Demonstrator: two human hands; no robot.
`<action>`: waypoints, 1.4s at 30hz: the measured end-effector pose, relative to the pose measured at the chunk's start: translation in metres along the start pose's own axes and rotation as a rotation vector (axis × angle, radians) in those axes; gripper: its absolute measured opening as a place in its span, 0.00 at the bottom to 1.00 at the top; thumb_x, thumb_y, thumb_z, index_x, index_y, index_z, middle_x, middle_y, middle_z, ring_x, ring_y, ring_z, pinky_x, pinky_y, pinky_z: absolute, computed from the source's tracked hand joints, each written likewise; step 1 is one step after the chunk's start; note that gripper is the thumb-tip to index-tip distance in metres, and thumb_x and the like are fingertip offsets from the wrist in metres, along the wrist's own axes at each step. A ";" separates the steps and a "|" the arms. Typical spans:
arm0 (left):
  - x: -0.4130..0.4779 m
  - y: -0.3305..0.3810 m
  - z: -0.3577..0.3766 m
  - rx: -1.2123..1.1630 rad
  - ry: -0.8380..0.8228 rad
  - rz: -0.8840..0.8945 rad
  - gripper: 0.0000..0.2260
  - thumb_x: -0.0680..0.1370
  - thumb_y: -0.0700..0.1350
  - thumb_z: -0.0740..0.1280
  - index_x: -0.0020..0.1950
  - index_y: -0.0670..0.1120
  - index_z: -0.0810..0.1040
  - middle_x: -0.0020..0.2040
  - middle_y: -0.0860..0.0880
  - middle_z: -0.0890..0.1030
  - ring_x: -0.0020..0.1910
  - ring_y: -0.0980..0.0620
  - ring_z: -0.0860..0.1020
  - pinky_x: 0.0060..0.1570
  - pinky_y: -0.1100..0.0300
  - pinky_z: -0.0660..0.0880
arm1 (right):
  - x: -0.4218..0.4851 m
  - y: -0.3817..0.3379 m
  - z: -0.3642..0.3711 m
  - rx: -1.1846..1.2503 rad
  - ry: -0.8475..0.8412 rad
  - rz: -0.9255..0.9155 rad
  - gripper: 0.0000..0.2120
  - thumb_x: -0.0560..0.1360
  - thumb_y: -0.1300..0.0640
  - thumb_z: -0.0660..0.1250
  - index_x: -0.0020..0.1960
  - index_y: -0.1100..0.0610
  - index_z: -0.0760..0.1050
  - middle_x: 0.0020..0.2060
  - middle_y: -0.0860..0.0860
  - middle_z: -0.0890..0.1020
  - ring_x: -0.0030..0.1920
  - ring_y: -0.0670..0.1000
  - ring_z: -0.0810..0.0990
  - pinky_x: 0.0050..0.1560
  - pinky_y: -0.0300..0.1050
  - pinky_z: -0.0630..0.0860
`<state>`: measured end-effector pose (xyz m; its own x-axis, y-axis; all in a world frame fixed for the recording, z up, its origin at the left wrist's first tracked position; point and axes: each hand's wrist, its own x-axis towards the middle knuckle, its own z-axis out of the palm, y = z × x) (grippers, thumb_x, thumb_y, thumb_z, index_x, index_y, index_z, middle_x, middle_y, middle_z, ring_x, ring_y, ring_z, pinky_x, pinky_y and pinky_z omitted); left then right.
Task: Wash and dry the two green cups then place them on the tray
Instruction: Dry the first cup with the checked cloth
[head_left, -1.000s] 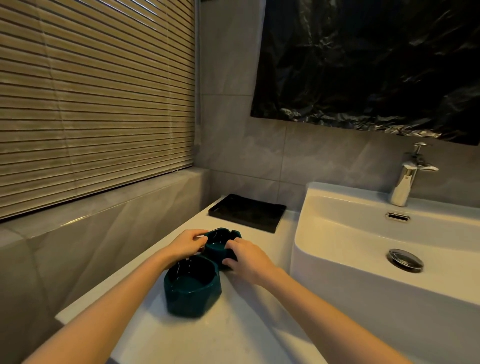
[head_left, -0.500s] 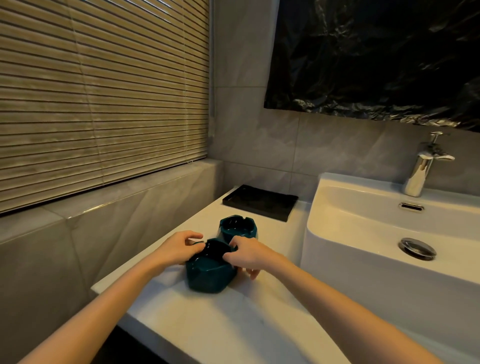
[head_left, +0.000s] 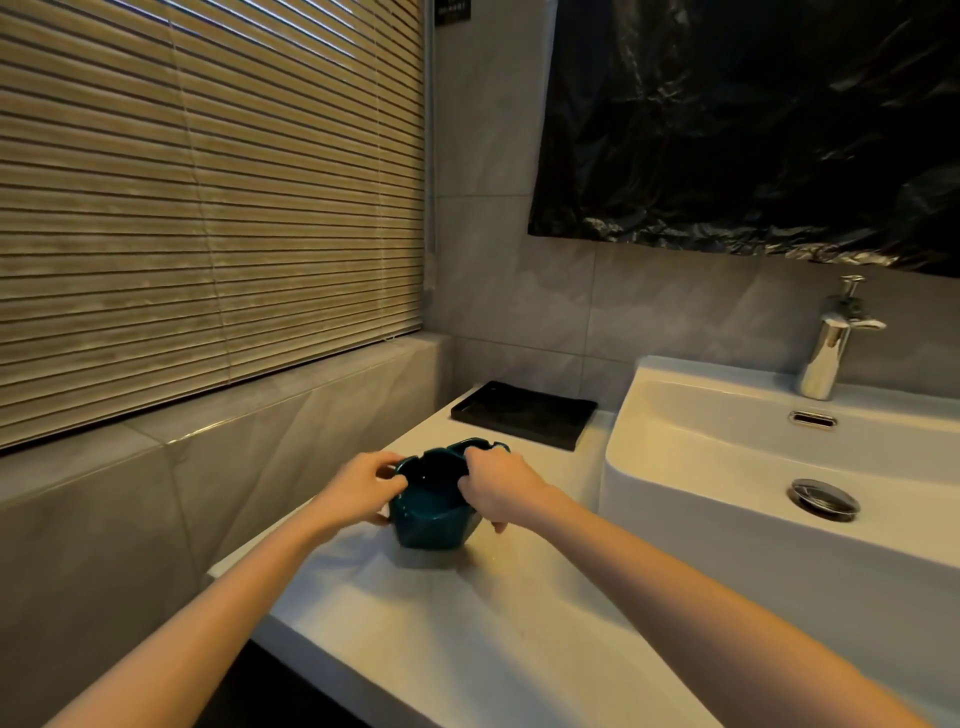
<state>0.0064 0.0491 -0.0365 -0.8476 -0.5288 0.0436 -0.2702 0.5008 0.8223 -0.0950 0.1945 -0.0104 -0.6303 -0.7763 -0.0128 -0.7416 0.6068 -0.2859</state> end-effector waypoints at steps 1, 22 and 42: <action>0.000 0.007 -0.001 -0.029 0.032 0.033 0.14 0.80 0.40 0.60 0.65 0.46 0.72 0.59 0.45 0.76 0.56 0.46 0.76 0.40 0.55 0.81 | -0.002 0.002 -0.009 -0.041 0.068 -0.025 0.14 0.81 0.56 0.53 0.60 0.61 0.70 0.54 0.61 0.78 0.49 0.62 0.81 0.46 0.52 0.80; 0.042 0.244 0.156 -0.405 -0.326 0.391 0.28 0.74 0.36 0.69 0.69 0.54 0.67 0.59 0.44 0.76 0.53 0.44 0.79 0.42 0.51 0.82 | -0.108 0.216 -0.178 0.110 0.561 0.175 0.20 0.79 0.56 0.57 0.70 0.50 0.63 0.51 0.58 0.80 0.41 0.57 0.82 0.42 0.56 0.81; 0.062 0.273 0.297 0.153 0.152 1.278 0.34 0.64 0.38 0.78 0.64 0.50 0.64 0.55 0.42 0.80 0.50 0.46 0.81 0.46 0.65 0.75 | -0.158 0.349 -0.121 0.034 1.035 0.033 0.29 0.76 0.65 0.67 0.73 0.53 0.61 0.62 0.56 0.73 0.57 0.55 0.78 0.54 0.40 0.78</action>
<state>-0.2554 0.3561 0.0222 -0.4847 0.3121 0.8171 0.6294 0.7732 0.0780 -0.2823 0.5500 0.0079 -0.5512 -0.2230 0.8040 -0.7237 0.6073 -0.3277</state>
